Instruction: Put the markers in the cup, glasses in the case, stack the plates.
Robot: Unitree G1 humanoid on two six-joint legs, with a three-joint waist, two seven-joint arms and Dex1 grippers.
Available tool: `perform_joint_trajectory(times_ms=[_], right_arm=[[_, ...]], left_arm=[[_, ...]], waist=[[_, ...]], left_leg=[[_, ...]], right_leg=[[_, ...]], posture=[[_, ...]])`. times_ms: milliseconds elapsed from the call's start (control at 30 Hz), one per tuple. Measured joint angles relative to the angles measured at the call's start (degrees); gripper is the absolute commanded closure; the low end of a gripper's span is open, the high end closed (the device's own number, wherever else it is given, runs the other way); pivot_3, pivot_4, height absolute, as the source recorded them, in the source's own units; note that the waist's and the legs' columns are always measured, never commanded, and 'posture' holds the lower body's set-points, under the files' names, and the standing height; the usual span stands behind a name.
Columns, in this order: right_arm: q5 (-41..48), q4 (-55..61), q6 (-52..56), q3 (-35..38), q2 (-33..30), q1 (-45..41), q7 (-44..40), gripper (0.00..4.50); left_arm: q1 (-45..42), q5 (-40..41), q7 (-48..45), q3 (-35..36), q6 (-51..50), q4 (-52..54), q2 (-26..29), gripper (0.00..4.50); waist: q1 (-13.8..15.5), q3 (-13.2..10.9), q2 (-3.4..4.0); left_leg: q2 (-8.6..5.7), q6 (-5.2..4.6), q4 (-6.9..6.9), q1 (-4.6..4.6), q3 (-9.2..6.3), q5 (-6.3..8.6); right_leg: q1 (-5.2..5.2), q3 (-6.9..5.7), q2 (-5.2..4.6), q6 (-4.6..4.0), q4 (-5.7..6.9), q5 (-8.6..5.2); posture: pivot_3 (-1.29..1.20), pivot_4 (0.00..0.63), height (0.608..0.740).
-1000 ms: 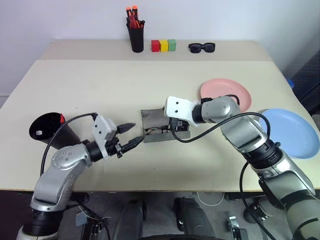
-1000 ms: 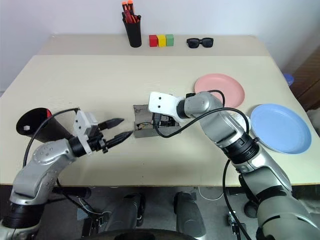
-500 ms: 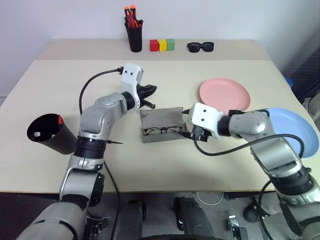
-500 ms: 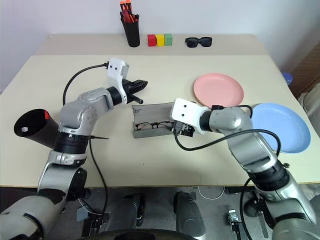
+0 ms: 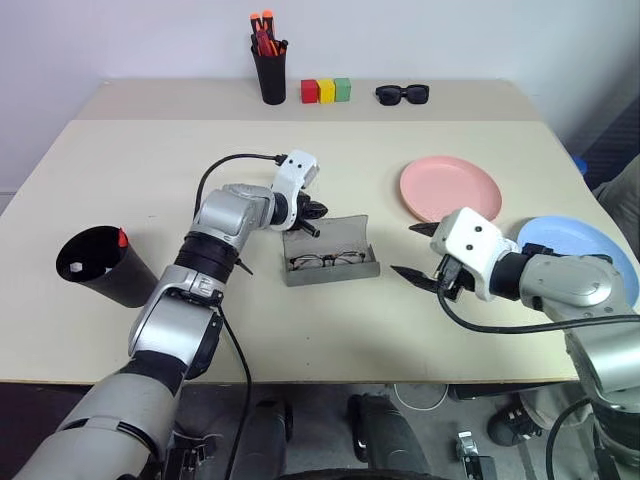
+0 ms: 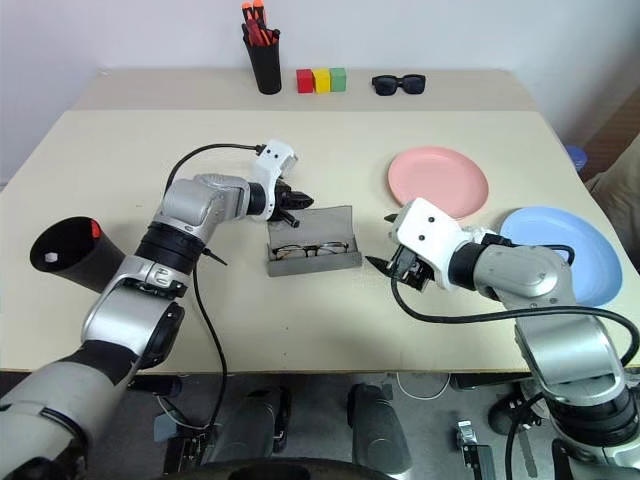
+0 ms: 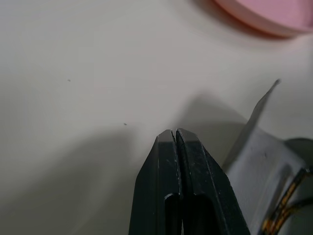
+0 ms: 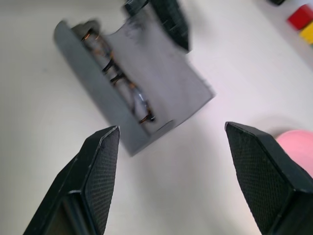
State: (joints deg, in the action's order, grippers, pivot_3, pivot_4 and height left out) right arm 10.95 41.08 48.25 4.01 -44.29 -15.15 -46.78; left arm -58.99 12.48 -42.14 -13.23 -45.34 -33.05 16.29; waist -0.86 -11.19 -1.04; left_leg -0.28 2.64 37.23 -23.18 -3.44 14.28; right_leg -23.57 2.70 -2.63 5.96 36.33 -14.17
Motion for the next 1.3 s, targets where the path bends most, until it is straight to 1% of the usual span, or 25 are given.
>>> perform_joint_trajectory(times_ms=[167, 300, 533, 667, 833, 933, 1033, 1100, 1233, 1300], right_arm=[[1.4, -0.3, -0.1, 0.8, -0.1, 0.6, 1.1, 1.02], [1.6, -2.1, -1.1, 0.6, 0.0, 0.5, 2.1, 1.02], [0.2, -9.3, -3.9, -0.5, 0.0, 0.1, 5.2, 1.02], [-0.2, -11.3, -5.4, -1.0, 0.0, -0.1, 6.0, 1.02], [-2.2, -16.6, -6.2, -2.8, 0.2, -2.7, 8.3, 1.02], [-5.1, -21.8, -6.7, -4.8, 0.2, -5.1, 10.6, 1.02], [-9.2, -29.2, -9.3, -8.4, 0.7, -7.8, 13.1, 1.02], [-12.1, -34.4, -11.8, -10.6, 1.6, -9.8, 14.8, 1.02], [-17.0, -44.7, -17.8, -14.2, 3.5, -12.7, 17.8, 1.02], [-18.5, -47.7, -20.5, -15.1, 4.4, -13.9, 18.4, 1.02]], left_arm=[[5.2, 0.6, -5.8, -0.9, -0.4, 9.8, 2.7, 4.48], [10.1, 0.7, -8.3, -1.6, -0.4, 18.3, 5.4, 4.48], [23.0, 1.3, -10.2, -1.3, 3.5, 36.1, 10.8, 4.48], [29.6, 2.4, -11.6, -1.2, 4.4, 43.4, 15.0, 4.48], [34.1, 2.6, -12.9, -1.1, 7.2, 49.3, 19.4, 4.48], [36.4, 2.9, -12.6, -0.4, 10.6, 49.6, 18.5, 4.48], [37.7, 6.0, -11.2, 3.0, 12.8, 49.5, 13.9, 4.48], [38.3, 8.5, -10.9, 5.2, 13.9, 50.5, 12.3, 4.48], [39.5, 12.1, -10.8, 6.3, 14.9, 53.3, 11.1, 4.48], [40.4, 13.4, -10.8, 6.7, 15.0, 54.2, 10.6, 4.48]], waist=[[-0.1, 0.0, 0.01], [-0.1, 0.0, 0.02], [-0.1, 0.0, 0.05], [0.0, 0.0, 0.04], [0.0, 0.0, 0.04], [0.1, 0.0, 0.05], [0.1, 0.0, 0.04], [0.1, 0.0, 0.04], [-0.1, 0.0, 0.06], [-0.3, 0.0, 0.06]], left_leg=[[0.02, 0.00, -0.05, 0.02, -0.01, 0.00], [0.03, 0.00, 0.00, 0.07, 0.02, 0.00], [0.06, 0.00, -0.03, 0.17, 0.09, 0.00], [0.07, 0.00, -0.01, 0.16, 0.09, 0.00], [0.07, 0.00, 0.00, 0.20, 0.16, 0.00], [0.07, 0.00, 0.00, 0.20, 0.16, 0.00], [0.07, 0.00, 0.04, 0.13, 0.15, 0.00], [0.07, 0.00, 0.04, 0.14, 0.17, 0.00], [0.07, 0.00, -0.01, 0.17, 0.18, 0.00], [0.07, 0.00, -0.01, 0.19, 0.21, 0.00]], right_leg=[[0.00, 0.01, 0.00, -0.01, 0.01, 0.00], [0.04, 0.04, 0.00, -0.01, 0.02, 0.00], [0.09, 0.12, 0.00, -0.04, 0.02, -0.01], [0.09, 0.12, 0.00, -0.04, 0.02, -0.02], [0.13, 0.14, -0.03, -0.22, -0.01, -0.11], [0.13, 0.14, -0.03, -0.22, -0.02, -0.11], [0.11, 0.13, -0.03, -0.21, -0.03, -0.11], [0.10, 0.13, -0.03, -0.18, -0.03, -0.08], [0.10, 0.14, -0.02, -0.07, -0.02, -0.02], [0.10, 0.16, -0.01, -0.05, -0.01, -0.01]], posture=[[0.00, 0.150, 0.740], [0.00, 0.150, 0.740], [0.00, 0.150, 0.740], [0.00, 0.150, 0.740], [0.00, 0.150, 0.740], [0.00, 0.150, 0.740], [0.00, 0.150, 0.740], [0.00, 0.150, 0.740], [0.00, 0.150, 0.740], [0.00, 0.150, 0.740]])
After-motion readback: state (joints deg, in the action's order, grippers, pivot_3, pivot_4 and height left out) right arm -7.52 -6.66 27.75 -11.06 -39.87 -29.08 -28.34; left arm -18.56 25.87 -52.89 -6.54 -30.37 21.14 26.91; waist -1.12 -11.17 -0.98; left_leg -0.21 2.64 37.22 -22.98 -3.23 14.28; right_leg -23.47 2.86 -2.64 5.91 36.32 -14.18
